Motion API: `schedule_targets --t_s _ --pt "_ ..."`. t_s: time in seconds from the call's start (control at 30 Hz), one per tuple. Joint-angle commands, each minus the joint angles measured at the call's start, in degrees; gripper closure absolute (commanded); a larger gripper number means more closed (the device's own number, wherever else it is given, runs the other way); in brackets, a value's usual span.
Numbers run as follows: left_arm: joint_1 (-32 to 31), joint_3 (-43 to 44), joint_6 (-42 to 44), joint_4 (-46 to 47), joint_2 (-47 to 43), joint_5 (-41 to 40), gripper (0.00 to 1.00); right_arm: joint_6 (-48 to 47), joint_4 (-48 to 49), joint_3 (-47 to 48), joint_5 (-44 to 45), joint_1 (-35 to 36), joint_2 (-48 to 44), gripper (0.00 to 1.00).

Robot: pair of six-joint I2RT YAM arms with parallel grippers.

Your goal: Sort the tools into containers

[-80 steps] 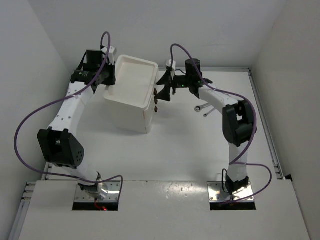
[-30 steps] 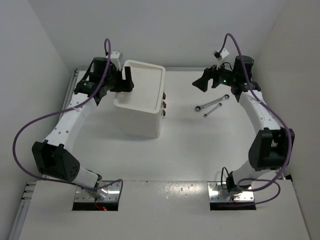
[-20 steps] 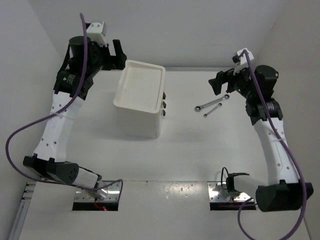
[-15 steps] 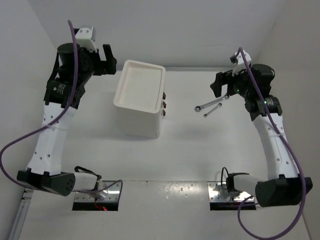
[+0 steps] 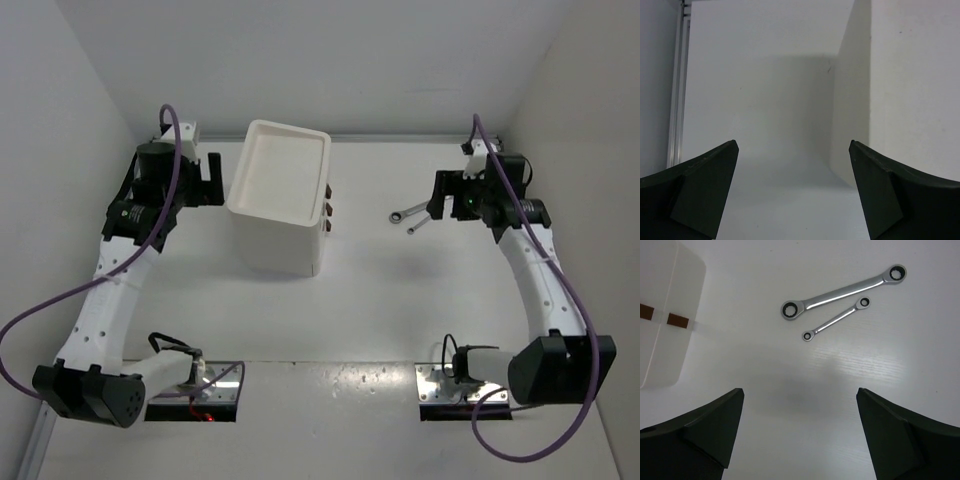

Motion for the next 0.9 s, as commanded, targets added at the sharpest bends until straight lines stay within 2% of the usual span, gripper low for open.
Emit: schedule_targets --t_s 0.0,0.17,0.33,0.47,0.5,0.57,0.6,0.7,0.87 --pt "1.4 -0.8 0.3 0.3 -3.1 -4.1 0.00 7.0 -0.8 3.6 3.6 -0.8 4.3 0.10" --pt "1.9 -0.8 1.0 0.3 -4.4 -5.3 0.00 13.8 -6.0 12.1 3.3 -1.3 13.9 0.15" --pt "2.5 -2.0 1.0 0.3 -3.9 -5.8 0.00 16.4 -9.4 18.9 -3.0 -1.3 25.6 0.26" --pt "3.0 -3.2 2.3 0.3 -3.3 -5.8 0.00 4.2 -7.9 23.5 -8.8 -1.3 32.1 0.27" --pt "3.5 -3.8 3.6 0.3 -3.3 -4.5 0.00 -5.0 -7.1 24.3 -10.0 -1.3 32.8 0.27" --pt "4.0 -4.3 4.4 0.3 -2.7 -3.7 0.00 -13.1 -5.1 24.3 -11.9 -1.3 34.0 0.26" --pt "4.0 -4.3 5.7 0.8 -2.7 -2.8 0.00 -21.1 -5.1 25.8 -11.9 -1.8 34.8 0.26" --pt "4.7 -5.0 6.4 1.4 -0.9 -0.3 0.00 -37.5 -12.8 32.0 -12.4 -1.8 40.7 0.26" --pt "6.4 -5.0 6.9 1.4 2.1 4.9 0.00 -54.0 -16.1 39.1 -13.5 -2.5 46.6 0.27"
